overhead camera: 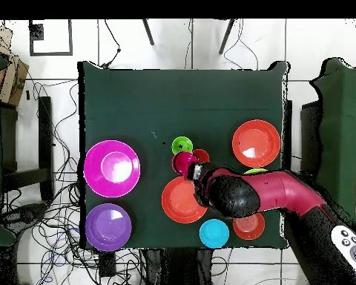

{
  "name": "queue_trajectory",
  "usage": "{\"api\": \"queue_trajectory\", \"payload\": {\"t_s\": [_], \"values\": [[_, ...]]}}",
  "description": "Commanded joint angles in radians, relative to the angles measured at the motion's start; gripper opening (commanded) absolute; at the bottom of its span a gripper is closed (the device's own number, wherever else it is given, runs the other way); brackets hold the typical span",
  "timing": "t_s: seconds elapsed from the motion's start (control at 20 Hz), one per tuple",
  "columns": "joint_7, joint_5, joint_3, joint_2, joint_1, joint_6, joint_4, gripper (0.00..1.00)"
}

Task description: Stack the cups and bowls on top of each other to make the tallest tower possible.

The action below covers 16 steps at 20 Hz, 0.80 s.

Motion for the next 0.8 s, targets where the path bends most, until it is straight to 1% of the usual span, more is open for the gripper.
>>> {"api": "queue_trajectory", "payload": {"t_s": [0.05,0.2,0.5,0.7,0.8], "values": [[-0.348,-0.107,0.066,0.084,0.029,0.139,-0.128,0.00],[-0.358,-0.102,0.088,0.065,0.009,0.163,-0.126,0.00],[-0.413,-0.068,0.156,0.006,-0.061,0.238,-0.097,0.00],[-0.440,-0.073,0.181,0.002,-0.085,0.269,-0.102,0.00],[-0.446,-0.081,0.187,0.007,-0.084,0.275,-0.112,0.00]]}}
